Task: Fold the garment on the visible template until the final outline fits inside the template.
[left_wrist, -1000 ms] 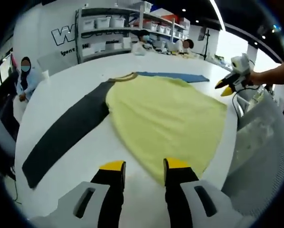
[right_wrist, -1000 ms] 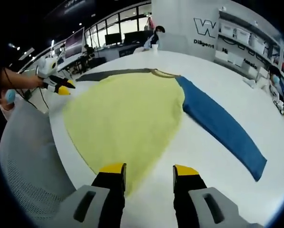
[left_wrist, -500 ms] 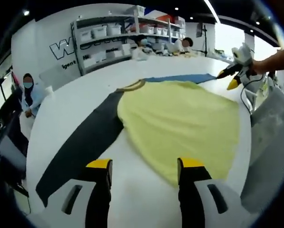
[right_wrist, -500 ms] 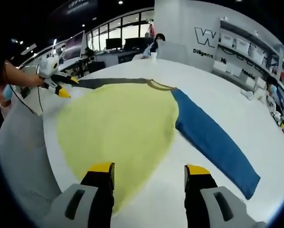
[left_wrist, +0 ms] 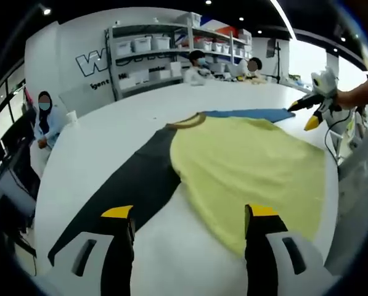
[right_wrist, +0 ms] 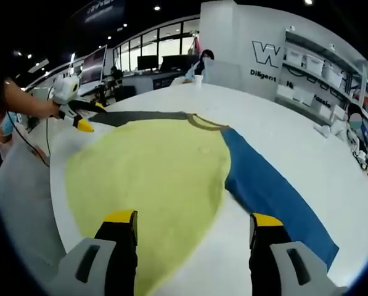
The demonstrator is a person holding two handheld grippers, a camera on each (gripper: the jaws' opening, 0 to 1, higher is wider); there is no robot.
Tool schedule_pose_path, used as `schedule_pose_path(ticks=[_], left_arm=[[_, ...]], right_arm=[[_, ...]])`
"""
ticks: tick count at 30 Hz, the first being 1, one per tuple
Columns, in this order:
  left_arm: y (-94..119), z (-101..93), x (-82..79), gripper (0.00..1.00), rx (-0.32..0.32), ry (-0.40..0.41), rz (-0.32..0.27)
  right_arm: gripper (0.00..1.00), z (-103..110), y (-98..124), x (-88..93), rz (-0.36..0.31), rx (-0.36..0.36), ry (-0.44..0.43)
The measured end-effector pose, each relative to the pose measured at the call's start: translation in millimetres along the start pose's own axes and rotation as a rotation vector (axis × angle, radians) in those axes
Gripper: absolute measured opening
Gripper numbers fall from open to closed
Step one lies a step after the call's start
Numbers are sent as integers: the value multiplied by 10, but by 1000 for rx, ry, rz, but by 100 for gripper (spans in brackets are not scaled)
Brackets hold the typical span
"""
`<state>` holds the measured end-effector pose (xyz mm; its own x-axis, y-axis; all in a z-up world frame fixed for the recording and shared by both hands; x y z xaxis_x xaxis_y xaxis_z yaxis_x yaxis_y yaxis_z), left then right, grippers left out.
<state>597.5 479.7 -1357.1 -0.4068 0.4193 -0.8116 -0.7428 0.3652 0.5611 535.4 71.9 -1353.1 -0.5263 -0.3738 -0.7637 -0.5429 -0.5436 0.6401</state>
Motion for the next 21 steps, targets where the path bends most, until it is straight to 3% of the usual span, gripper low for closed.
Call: schedule_pose_path(ticks=[12, 21], left_arm=[[-211, 40, 18, 83, 20, 5, 15], [-385, 64, 60, 85, 27, 12, 40]], right_arm=[[77, -140, -207, -89, 0, -13, -2], [79, -214, -416, -85, 47, -48, 12]])
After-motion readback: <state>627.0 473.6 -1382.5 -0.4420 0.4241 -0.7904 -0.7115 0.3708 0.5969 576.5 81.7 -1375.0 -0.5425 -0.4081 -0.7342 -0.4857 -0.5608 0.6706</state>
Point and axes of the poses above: the point that each gripper's makers call its tool centre point, and the gripper's own axes: y roughly backward along the fingers, z roughly to its left, x roughly out of its underside, the point moved 6 cm from there along y, roughly backward along the fingers, and after that the axes turned 10 degrees about -x, right-handed, at the moved point
